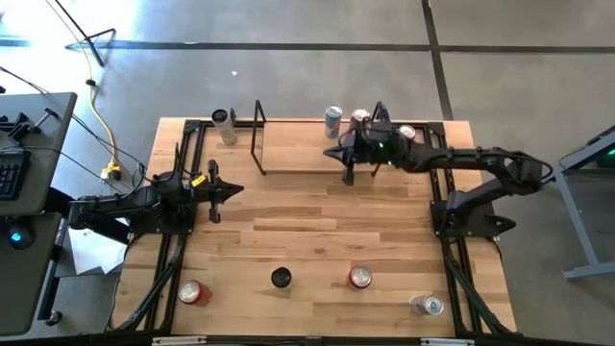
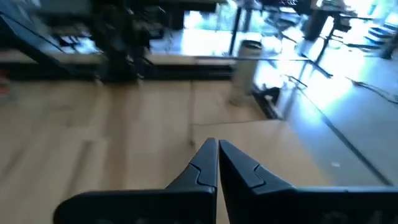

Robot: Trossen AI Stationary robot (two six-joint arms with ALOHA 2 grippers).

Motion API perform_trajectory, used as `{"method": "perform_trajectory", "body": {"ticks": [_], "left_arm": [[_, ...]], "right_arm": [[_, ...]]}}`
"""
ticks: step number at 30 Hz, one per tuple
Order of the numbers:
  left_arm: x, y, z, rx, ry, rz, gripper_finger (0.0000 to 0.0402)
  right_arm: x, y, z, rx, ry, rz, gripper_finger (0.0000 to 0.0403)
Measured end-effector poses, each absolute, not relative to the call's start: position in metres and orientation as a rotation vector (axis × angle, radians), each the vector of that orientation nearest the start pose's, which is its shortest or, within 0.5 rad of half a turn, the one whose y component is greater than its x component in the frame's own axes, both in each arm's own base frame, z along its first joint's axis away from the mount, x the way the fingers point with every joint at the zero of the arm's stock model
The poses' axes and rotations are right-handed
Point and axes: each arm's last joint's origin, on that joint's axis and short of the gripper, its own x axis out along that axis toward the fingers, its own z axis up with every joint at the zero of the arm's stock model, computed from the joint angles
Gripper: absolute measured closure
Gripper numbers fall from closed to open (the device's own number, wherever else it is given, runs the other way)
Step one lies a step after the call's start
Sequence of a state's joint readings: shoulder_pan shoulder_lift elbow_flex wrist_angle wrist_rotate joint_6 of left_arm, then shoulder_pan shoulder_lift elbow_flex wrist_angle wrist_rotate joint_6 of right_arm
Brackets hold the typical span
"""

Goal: Place canned beverage on shelf
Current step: Put the bottom white yellow soda can on the shelf

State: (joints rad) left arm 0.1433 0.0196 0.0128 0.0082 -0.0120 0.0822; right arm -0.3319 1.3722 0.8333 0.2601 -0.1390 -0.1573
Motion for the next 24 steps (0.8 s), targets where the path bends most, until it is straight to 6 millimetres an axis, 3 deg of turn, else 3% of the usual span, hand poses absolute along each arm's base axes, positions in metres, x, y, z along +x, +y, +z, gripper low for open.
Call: {"method": "perform_trajectory", "body": {"ticks": [7, 17, 20, 24], "left_arm": [[0.097, 0.014, 0.167, 0.082, 0.005, 0.155, 0.0401], [0.097, 0.015, 0.169, 0.084, -0.019, 0.164, 0.0401], [0.097, 0.016, 0.173, 0.051, -0.061, 0.197, 0.0401], [0.097, 0.015, 0.174, -0.050, -0.082, 0.194, 0.0401]], "right_arm": [[0.287, -0.058, 0.236, -0.022, 0.301, -0.045, 0.0403], [0.293, -0.003, 0.236, -0.037, 0.287, 0.014, 0.0398], [0.294, 0.013, 0.236, -0.054, 0.279, 0.034, 0.0374], [0.299, 0.034, 0.235, -0.032, 0.219, 0.097, 0.0309]]}}
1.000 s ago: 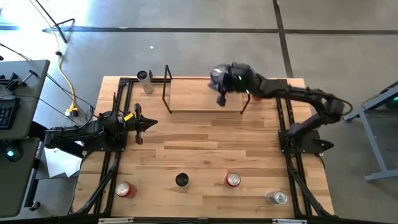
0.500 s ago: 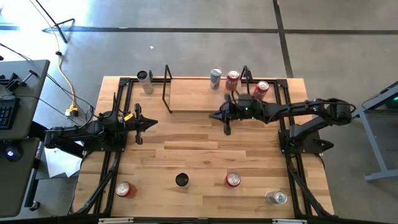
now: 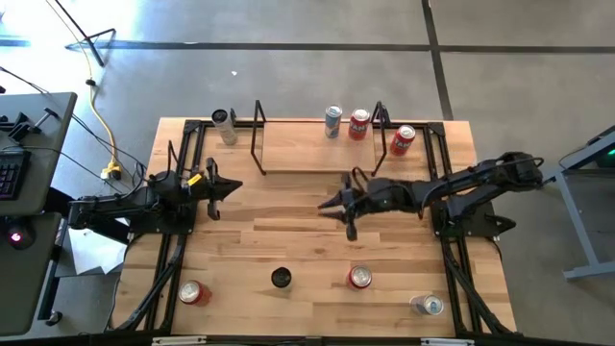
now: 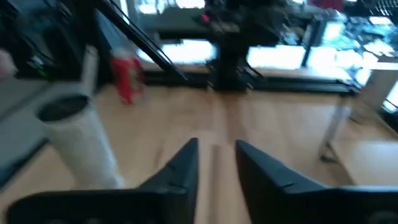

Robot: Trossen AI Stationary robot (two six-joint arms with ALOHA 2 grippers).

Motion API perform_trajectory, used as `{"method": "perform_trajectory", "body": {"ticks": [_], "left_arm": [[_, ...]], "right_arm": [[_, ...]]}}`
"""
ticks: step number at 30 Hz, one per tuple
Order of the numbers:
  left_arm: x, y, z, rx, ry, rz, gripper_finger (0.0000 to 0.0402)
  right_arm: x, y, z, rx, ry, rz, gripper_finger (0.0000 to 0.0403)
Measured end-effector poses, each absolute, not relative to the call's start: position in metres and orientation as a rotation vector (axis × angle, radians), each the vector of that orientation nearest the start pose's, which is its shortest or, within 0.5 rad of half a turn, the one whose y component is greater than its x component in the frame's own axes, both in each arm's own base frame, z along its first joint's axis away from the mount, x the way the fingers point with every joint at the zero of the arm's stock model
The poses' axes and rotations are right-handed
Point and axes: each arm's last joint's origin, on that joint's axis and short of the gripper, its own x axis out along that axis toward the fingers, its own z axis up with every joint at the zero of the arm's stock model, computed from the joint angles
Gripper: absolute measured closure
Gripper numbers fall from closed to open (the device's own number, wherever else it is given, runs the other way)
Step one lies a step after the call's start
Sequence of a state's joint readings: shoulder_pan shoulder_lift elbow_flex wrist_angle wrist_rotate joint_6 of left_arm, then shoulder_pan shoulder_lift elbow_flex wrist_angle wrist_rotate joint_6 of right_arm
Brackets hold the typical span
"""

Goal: Place canned beverage on shelf
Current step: Put the bottom white yellow soda can on the shelf

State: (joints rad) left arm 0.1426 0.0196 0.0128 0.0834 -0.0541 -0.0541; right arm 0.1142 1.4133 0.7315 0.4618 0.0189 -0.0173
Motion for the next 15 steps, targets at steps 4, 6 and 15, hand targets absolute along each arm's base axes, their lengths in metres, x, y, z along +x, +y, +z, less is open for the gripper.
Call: {"method": "perform_trajectory", "body": {"ticks": [4, 6, 15], "left_arm": [[0.097, 0.015, 0.174, -0.037, -0.078, 0.192, 0.0401], [0.097, 0.015, 0.174, -0.047, -0.074, 0.191, 0.0401], [0.097, 0.015, 0.173, -0.098, -0.073, 0.190, 0.0401]], "right_arm": [[0.312, 0.055, 0.236, 0.016, 0.197, 0.146, 0.0230], [0.322, 0.066, 0.237, 0.044, 0.202, 0.165, 0.0193], [0.369, 0.129, 0.237, 0.060, 0.261, 0.289, 0.0100]]}}
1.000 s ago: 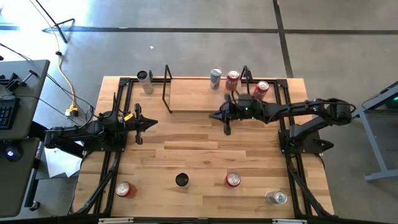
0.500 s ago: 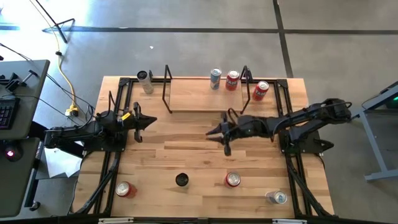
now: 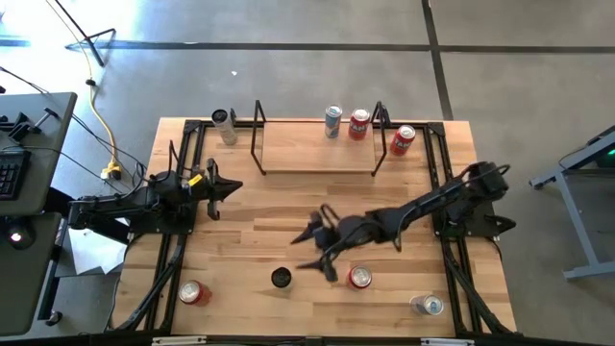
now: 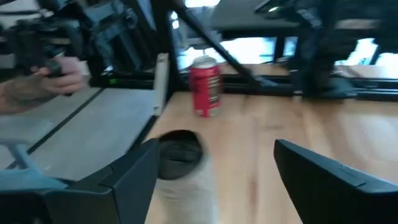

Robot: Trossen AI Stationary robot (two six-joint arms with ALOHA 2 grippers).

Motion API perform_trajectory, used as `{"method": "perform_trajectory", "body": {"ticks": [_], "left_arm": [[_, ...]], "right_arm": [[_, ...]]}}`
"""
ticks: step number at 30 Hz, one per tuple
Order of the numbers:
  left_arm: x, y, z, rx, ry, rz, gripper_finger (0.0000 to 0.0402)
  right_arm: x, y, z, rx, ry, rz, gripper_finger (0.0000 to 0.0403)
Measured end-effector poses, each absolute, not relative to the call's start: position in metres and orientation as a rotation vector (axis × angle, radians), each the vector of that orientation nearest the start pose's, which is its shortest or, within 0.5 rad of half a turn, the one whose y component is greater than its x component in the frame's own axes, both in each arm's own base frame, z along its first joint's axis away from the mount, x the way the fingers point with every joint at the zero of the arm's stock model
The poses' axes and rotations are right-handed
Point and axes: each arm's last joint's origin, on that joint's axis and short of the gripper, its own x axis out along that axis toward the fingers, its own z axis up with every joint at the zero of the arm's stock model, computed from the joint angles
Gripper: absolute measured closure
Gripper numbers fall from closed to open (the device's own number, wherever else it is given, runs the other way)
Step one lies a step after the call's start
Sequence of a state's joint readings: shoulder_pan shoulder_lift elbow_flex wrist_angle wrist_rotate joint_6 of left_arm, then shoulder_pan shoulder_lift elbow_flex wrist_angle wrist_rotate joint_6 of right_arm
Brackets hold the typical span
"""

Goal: Place canned beverage on shelf
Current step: Put the bottom white yellow soda can on the shelf

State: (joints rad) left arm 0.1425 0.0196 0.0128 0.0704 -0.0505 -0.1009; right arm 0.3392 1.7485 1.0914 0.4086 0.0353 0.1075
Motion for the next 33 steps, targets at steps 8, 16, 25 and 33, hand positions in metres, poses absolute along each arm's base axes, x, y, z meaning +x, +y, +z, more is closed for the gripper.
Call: {"method": "perform_trajectory", "body": {"ticks": [8, 16, 25, 33], "left_arm": [[0.097, 0.016, 0.172, -0.094, -0.064, 0.203, 0.0401], [0.097, 0.016, 0.168, -0.129, -0.022, 0.206, 0.0401], [0.097, 0.016, 0.168, -0.129, -0.020, 0.206, 0.0401], [0.097, 0.016, 0.168, -0.129, -0.020, 0.206, 0.0401]], "right_arm": [[0.392, 0.171, 0.222, 0.011, 0.278, 0.332, 0.0098], [0.409, 0.178, 0.213, -0.013, 0.287, 0.253, 0.0098], [0.415, 0.178, 0.194, -0.012, 0.332, 0.270, 0.0098], [0.421, 0.168, 0.183, 0.009, 0.368, 0.310, 0.0133]]}}
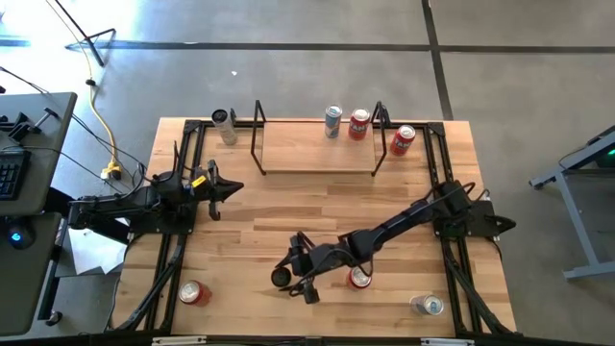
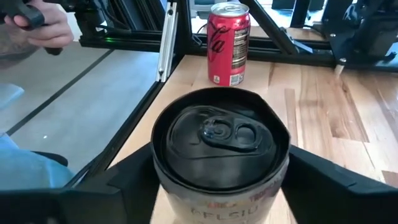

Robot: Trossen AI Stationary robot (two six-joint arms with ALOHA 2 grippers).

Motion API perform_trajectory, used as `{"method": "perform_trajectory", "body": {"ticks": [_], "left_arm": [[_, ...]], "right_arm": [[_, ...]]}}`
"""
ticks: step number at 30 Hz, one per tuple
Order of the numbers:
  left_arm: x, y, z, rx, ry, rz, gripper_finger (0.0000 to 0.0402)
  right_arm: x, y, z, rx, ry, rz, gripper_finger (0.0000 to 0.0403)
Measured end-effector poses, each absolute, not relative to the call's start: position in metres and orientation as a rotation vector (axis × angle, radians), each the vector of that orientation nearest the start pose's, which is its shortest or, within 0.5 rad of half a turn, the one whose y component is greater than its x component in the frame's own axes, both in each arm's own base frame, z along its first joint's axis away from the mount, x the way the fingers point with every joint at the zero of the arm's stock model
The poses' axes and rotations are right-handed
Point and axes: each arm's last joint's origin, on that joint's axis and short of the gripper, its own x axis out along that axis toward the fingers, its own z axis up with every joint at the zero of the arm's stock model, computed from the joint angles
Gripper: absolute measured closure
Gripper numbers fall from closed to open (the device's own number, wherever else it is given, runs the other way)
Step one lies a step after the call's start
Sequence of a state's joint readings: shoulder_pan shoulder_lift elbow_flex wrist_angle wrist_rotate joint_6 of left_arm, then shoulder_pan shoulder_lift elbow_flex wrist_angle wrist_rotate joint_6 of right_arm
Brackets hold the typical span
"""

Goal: Place canned beverage on shelf
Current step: Put the bottom white yellow soda can on the shelf

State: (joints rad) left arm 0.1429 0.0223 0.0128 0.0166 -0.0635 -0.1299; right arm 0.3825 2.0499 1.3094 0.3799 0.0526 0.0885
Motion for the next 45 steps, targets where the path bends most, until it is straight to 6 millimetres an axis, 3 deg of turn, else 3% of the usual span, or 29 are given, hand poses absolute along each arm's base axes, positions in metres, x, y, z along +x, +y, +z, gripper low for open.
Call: {"method": "perform_trajectory", "body": {"ticks": [3, 8, 14, 19, 22, 25, 31, 34, 39, 45], "left_arm": [[0.097, 0.016, 0.168, -0.129, -0.020, 0.206, 0.0401], [0.097, 0.016, 0.168, -0.129, -0.020, 0.205, 0.0401], [0.097, 0.016, 0.167, -0.155, -0.020, 0.198, 0.0401], [0.097, 0.015, 0.167, -0.154, -0.019, 0.194, 0.0401], [0.097, 0.015, 0.167, -0.149, -0.018, 0.194, 0.0401], [0.097, 0.016, 0.167, -0.124, -0.016, 0.198, 0.0401], [0.097, 0.016, 0.168, -0.117, -0.023, 0.212, 0.0401], [0.097, 0.016, 0.168, -0.104, -0.021, 0.213, 0.0401], [0.097, 0.016, 0.168, -0.069, -0.017, 0.215, 0.0401], [0.097, 0.016, 0.168, -0.051, -0.015, 0.218, 0.0401]], "right_arm": [[0.422, 0.166, 0.183, -0.009, 0.362, 0.310, 0.0167], [0.422, 0.157, 0.189, -0.027, 0.371, 0.345, 0.0167], [0.415, 0.130, 0.230, -0.085, 0.339, 0.323, 0.0167], [0.397, 0.071, 0.284, -0.168, 0.319, 0.217, 0.0167], [0.383, 0.021, 0.311, -0.217, 0.307, 0.139, 0.0167], [0.370, -0.035, 0.325, -0.245, 0.292, 0.087, 0.0167], [0.352, -0.139, 0.317, -0.207, 0.281, 0.004, 0.0167], [0.346, -0.175, 0.305, -0.170, 0.295, 0.002, 0.0167], [0.357, -0.212, 0.301, -0.140, 0.268, 0.056, 0.0167], [0.383, -0.233, 0.280, -0.117, 0.387, 0.077, 0.0167]]}}
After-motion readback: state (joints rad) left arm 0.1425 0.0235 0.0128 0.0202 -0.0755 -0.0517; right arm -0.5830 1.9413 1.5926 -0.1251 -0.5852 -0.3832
